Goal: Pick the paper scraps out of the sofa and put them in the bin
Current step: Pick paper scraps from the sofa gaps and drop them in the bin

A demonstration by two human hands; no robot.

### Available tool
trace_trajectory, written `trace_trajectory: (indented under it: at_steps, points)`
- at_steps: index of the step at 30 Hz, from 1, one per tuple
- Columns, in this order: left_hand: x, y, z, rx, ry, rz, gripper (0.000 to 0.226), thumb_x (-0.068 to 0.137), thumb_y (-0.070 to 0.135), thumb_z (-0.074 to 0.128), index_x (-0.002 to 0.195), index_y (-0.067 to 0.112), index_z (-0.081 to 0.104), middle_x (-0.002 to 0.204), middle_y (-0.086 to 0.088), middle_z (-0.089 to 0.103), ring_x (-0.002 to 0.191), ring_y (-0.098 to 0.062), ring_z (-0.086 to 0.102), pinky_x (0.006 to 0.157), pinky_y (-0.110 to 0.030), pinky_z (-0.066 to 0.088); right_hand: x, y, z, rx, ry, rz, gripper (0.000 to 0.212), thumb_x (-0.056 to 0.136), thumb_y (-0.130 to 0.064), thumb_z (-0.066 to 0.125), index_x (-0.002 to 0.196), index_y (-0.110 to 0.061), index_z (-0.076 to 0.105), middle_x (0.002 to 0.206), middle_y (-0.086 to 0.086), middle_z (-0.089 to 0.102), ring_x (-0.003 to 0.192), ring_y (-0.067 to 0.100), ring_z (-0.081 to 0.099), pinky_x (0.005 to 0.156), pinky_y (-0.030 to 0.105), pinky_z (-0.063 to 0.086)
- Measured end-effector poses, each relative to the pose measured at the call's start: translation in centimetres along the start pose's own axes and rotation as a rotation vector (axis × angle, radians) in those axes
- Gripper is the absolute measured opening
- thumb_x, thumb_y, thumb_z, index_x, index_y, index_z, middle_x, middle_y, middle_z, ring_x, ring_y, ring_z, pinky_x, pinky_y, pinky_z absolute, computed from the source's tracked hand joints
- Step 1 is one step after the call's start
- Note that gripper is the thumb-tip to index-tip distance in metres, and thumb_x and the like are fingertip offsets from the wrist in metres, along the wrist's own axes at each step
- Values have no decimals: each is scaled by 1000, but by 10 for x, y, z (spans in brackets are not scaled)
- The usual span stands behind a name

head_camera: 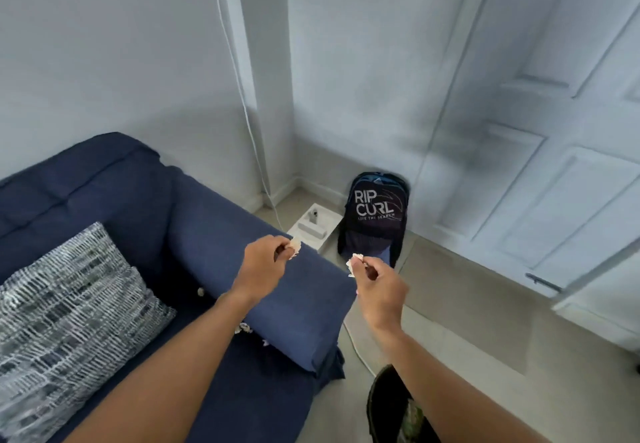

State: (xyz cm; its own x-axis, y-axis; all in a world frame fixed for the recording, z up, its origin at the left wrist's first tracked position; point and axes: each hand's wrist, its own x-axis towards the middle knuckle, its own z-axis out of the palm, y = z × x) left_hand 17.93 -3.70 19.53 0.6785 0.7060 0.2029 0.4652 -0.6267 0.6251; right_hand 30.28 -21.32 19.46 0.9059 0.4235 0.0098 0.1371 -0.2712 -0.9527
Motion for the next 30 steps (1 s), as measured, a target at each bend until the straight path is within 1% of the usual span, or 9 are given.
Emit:
trace_trajectory:
  at_steps: [2, 5, 9, 12, 14, 16, 18, 23, 30]
  points:
    - [6, 27, 10, -29, -28, 46, 8, 93, 14, 64, 87, 15, 70, 73, 6, 59, 68, -9, 53, 63, -14, 34, 7, -1, -28, -40, 73, -21, 23, 91, -22, 70, 82, -1, 72, 72, 15, 69, 70, 27, 59, 56, 14, 37]
    - [8, 62, 31, -50, -77, 116, 10, 93, 14, 64, 84, 13, 68, 69, 10, 57, 65, -5, 51, 61, -14, 34, 11, 4, -68, -123, 133, -31, 23, 92, -25, 69, 81, -4, 74, 68, 12, 68, 71, 31, 63, 58, 20, 36]
    - [6, 106, 74, -75, -142, 195, 6, 91, 11, 66, 88, 12, 70, 76, 2, 61, 67, -11, 50, 62, -15, 33, 11, 21, -121, -221, 199, -14, 25, 94, -28, 67, 84, -7, 75, 71, 10, 70, 71, 28, 64, 58, 17, 35]
    - [-2, 129, 110, -88, -189, 233, 6, 90, 12, 67, 93, 11, 72, 82, -1, 65, 72, -14, 53, 63, -16, 33, 6, 43, -153, -228, 225, 15, 23, 94, -29, 66, 85, -10, 76, 72, 7, 71, 70, 24, 65, 71, 37, 49]
    - [-13, 140, 137, -98, -228, 256, 7, 90, 11, 68, 95, 10, 73, 83, -2, 65, 74, -15, 54, 65, -21, 35, 1, 65, -172, -230, 241, 56, 22, 95, -31, 65, 84, -16, 76, 69, 2, 69, 65, 20, 64, 70, 41, 52]
    - [-25, 146, 161, -108, -267, 263, 8, 90, 11, 67, 95, 10, 73, 83, 0, 63, 75, -15, 54, 67, -23, 35, -3, 86, -186, -251, 235, 90, 23, 95, -35, 64, 86, -18, 77, 67, -3, 68, 63, 15, 62, 68, 32, 51]
    - [-37, 148, 185, -127, -302, 278, 7, 89, 9, 67, 94, 9, 73, 82, 3, 62, 75, -15, 54, 67, -21, 35, -9, 106, -199, -275, 220, 131, 23, 94, -35, 65, 88, -16, 77, 69, -5, 67, 64, 10, 60, 62, 11, 41]
    - [-67, 139, 238, -109, -371, 332, 5, 86, 5, 69, 81, 8, 69, 71, 3, 55, 66, -17, 49, 64, -30, 34, -20, 159, -216, -335, 186, 192, 20, 93, -34, 67, 93, -17, 78, 83, -4, 74, 75, 6, 63, 64, 3, 38]
    - [-105, 99, 309, -59, -480, 310, 8, 88, 11, 69, 80, 10, 67, 69, 5, 54, 65, -13, 45, 64, -29, 30, -32, 242, -213, -447, 131, 357, 24, 94, -45, 62, 95, -26, 77, 87, -7, 73, 78, 12, 61, 67, 25, 41]
